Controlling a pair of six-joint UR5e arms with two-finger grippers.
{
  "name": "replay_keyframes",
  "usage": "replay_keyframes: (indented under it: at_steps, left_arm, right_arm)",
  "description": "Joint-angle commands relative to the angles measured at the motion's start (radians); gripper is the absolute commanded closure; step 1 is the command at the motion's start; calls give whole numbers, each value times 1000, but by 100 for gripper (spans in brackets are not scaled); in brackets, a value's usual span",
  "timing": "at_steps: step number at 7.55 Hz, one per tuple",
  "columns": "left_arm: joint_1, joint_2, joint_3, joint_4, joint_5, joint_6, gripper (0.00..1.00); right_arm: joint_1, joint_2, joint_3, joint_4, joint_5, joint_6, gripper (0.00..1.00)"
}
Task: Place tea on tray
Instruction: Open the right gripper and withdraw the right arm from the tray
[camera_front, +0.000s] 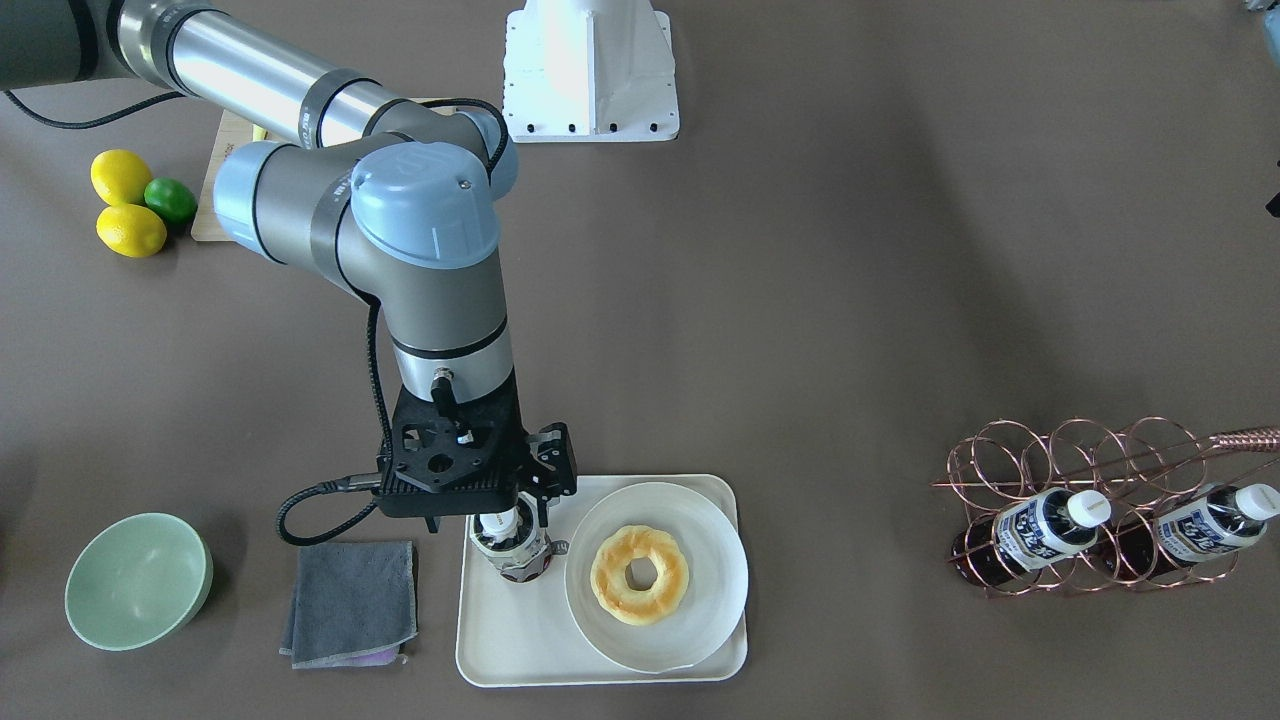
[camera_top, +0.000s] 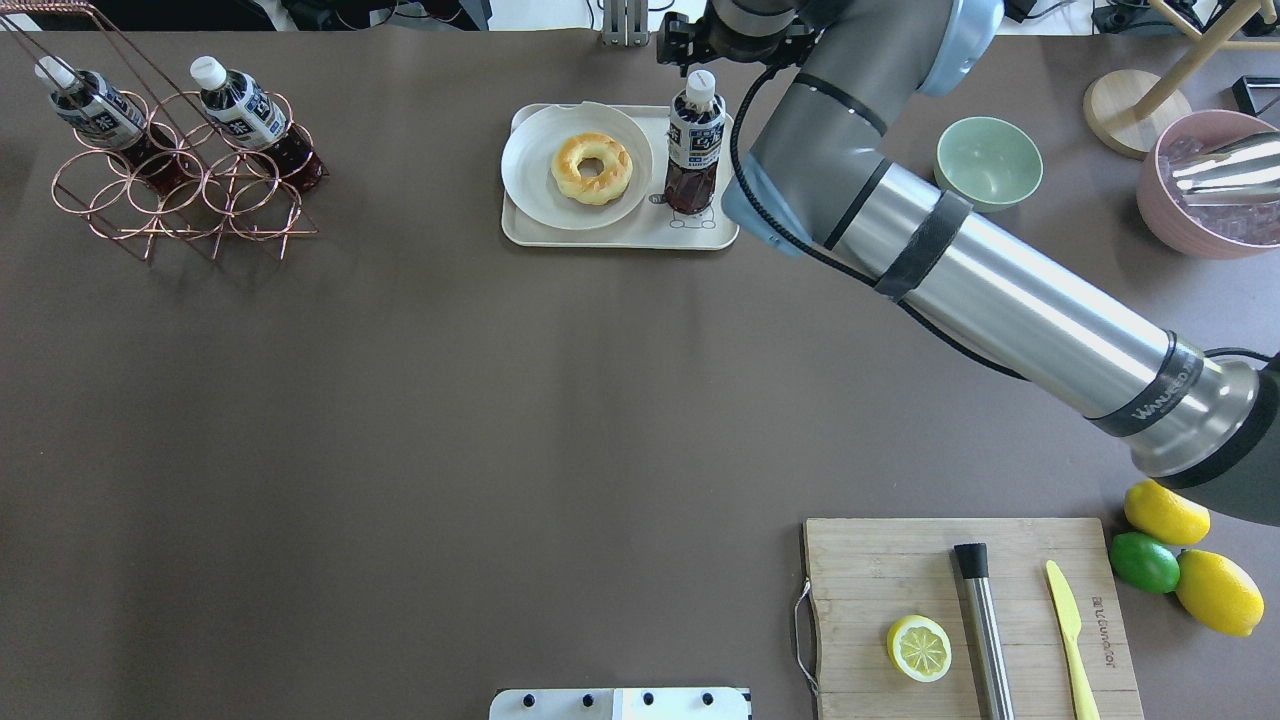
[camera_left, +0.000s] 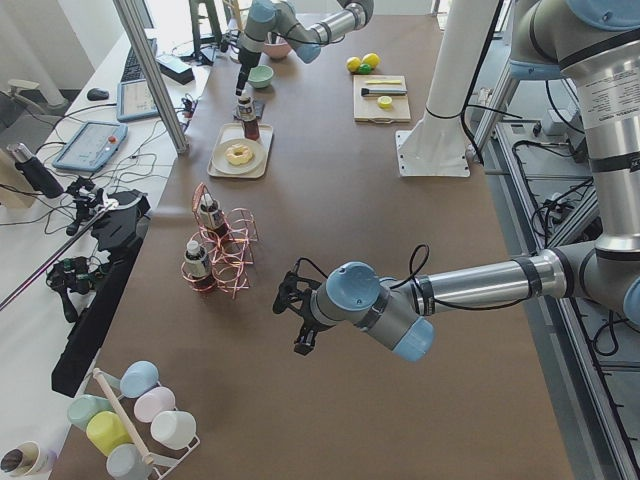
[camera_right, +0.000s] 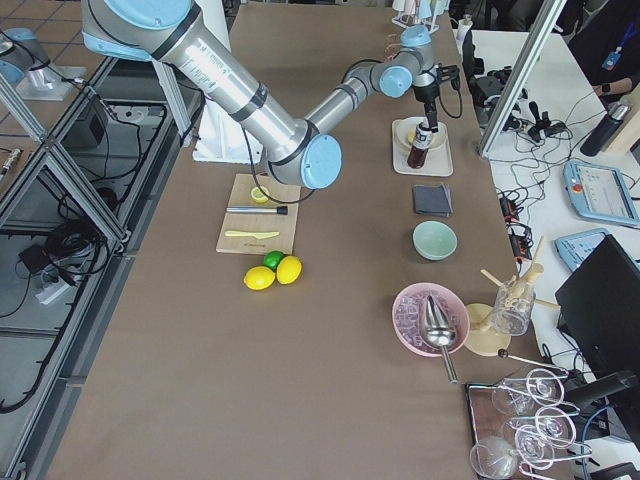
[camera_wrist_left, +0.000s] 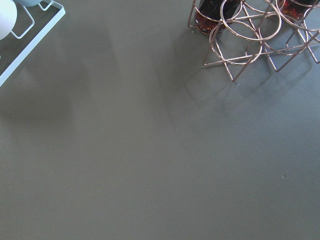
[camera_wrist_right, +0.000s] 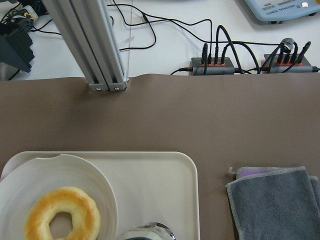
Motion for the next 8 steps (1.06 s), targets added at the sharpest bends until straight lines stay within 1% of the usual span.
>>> replay_keyframes:
  at_steps: [1,2,3,4,5,6,7,8]
  left_arm:
    - [0,-2,-4,0,-1,1,0]
    - [0,-2,-6,0,-1,1,0]
    - [0,-2,-6,0,-1,1,0]
    - [0,-3,-4,0,1,3,0]
    - [0,-3,-4,2,1,3,0]
    - [0,-3,2,6,1,1,0]
    - [0,-2,9,11,4,3,0]
    - [0,12,19,11,13,3,1]
  right_arm:
    - [177,-113,119,-99,248,-85,0]
    - [238,-188,234,-212,284,-209,0]
    - [293,-283,362,-318,289,-297,0]
    - [350,-391,461,-395,299,-443,0]
    - [442,-517,509,-417,372,-568,0]
    - [499,-687,559,-412,373,-719,0]
    - [557,-804,542,-416,360,-959,0]
    - [632,-857,487,-421,355,-1142,0]
